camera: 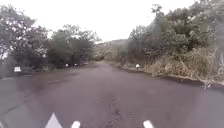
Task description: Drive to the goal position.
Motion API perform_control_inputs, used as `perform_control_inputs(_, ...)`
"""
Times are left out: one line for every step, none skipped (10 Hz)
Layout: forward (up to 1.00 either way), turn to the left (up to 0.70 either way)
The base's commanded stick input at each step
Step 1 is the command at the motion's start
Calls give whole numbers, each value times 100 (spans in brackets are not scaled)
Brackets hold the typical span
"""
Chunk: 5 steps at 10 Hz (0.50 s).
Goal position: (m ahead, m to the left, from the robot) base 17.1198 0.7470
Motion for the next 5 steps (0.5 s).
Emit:
perform_control_inputs(70, 0)
perform_control_inputs(70, 0)
perform_control_inputs(70, 0)
perform_control_inputs(70, 0)
perform_control_inputs(70, 0)
